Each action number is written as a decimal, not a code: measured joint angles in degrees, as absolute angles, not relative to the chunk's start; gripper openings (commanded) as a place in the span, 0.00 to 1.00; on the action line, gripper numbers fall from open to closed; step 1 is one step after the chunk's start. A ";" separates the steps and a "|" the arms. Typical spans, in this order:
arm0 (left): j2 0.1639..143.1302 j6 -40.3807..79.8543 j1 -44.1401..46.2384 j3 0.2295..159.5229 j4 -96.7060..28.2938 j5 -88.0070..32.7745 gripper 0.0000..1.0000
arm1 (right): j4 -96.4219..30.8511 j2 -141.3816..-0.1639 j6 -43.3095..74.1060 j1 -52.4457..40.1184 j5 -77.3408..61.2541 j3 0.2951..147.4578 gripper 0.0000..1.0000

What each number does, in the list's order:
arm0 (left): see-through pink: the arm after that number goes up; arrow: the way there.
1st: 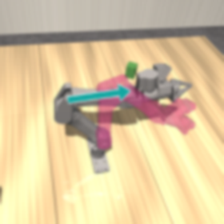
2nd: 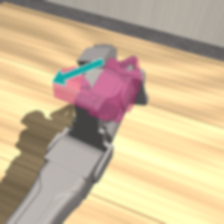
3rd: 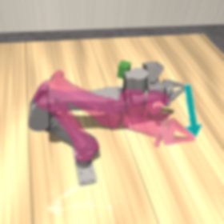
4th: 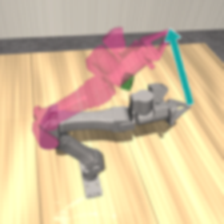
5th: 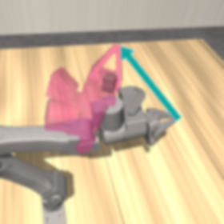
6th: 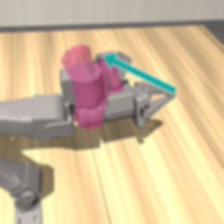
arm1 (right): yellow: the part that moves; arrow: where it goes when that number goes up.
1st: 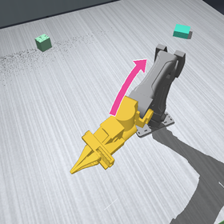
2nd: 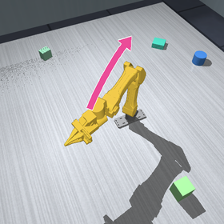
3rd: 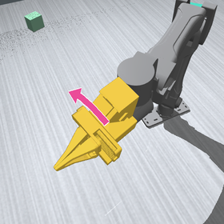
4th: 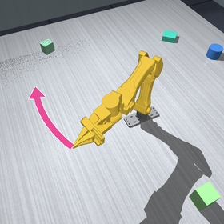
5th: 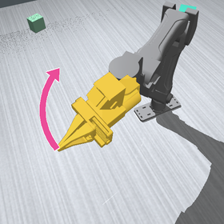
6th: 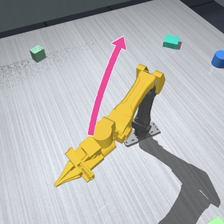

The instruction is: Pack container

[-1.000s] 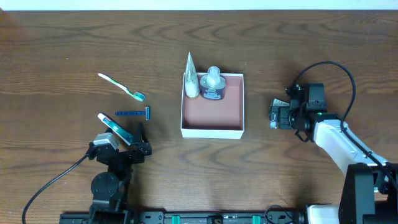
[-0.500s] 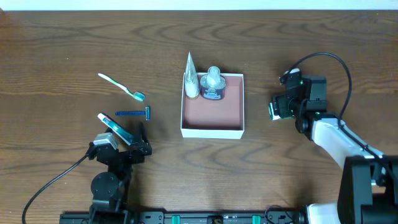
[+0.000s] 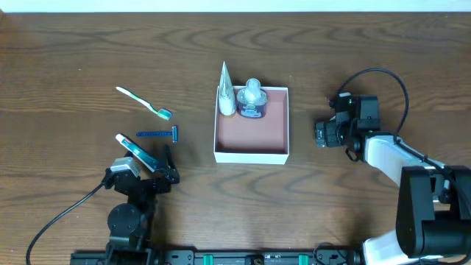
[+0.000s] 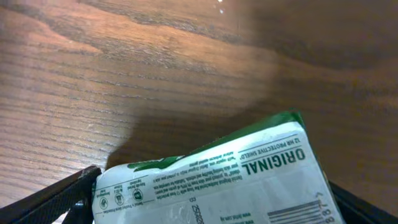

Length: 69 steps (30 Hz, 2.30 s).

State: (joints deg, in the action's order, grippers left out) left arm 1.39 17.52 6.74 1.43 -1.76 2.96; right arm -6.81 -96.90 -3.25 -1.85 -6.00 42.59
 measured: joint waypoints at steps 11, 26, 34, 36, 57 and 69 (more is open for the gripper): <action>1.39 17.54 6.74 1.43 -1.76 2.96 0.98 | -11.35 -95.72 0.86 -1.83 -13.96 43.57 0.95; 1.39 17.52 6.74 1.43 -1.76 2.96 0.98 | -10.83 -96.75 7.01 -1.43 -32.73 42.89 0.80; 1.39 17.54 6.74 1.43 -1.76 2.96 0.98 | -10.66 -96.79 12.45 -1.43 -31.42 42.89 0.70; 1.39 17.54 6.74 1.43 -1.76 2.96 0.98 | -10.90 -96.79 12.80 -1.69 -30.13 42.89 0.67; 1.39 17.54 6.74 1.43 -1.76 2.96 0.98 | -15.44 -96.27 13.41 -0.49 -26.00 43.83 0.21; 1.39 17.54 6.74 1.43 -1.76 2.96 0.98 | -24.34 -96.25 13.43 3.64 -19.59 48.47 0.22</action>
